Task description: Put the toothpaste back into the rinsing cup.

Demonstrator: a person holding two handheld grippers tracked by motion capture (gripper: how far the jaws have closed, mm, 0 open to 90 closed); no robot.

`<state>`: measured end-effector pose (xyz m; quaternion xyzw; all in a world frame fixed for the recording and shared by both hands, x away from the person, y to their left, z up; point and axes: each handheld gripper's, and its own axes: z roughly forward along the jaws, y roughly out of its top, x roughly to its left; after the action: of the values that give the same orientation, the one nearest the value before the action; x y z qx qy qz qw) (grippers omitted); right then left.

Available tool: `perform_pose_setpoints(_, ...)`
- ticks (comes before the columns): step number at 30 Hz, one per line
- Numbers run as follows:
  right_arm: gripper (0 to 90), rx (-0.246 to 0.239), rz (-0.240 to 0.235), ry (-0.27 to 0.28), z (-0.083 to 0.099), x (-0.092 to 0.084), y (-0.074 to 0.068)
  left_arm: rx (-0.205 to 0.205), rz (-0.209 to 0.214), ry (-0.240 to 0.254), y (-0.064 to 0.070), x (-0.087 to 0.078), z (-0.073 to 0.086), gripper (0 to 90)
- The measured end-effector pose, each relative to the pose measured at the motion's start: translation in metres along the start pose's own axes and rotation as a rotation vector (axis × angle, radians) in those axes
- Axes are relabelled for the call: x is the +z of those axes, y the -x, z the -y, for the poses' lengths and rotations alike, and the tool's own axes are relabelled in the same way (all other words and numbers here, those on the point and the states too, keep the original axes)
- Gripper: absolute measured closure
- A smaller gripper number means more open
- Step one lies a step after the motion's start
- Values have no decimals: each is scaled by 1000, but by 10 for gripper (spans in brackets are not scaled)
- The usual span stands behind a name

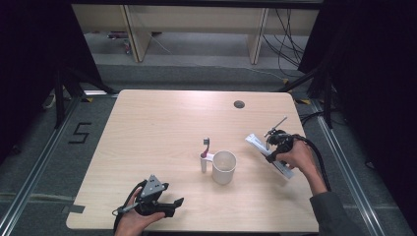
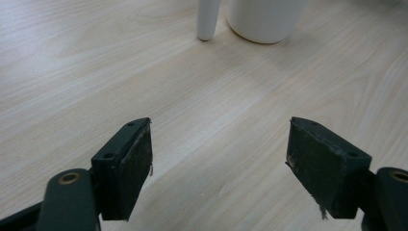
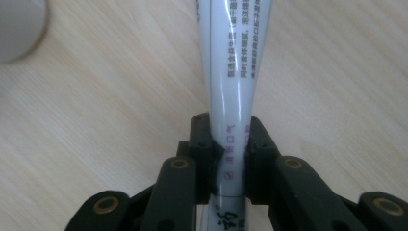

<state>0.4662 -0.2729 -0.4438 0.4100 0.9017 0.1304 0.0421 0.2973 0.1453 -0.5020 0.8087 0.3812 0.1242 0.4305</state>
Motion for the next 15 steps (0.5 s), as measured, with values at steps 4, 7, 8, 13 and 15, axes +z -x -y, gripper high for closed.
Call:
perform_pose_setpoints(4,772,7,-27,101,2,-15,2,-1,2,0,0,0,0,237)
perform_pose_setpoints(7,773,43,-55,184,3,-25,0,-1,-5,-4,0,0,0,237)
perform_pose_setpoints(8,773,41,-52,206,3,-27,1,1,-3,0,0,0,0,237)
perform_pose_setpoints(13,773,60,-78,337,4,-39,-2,-4,-2,3,0,0,0,237)
perform_pose_setpoints(15,773,54,-86,385,4,-42,-3,-1,-2,1,0,0,0,237)
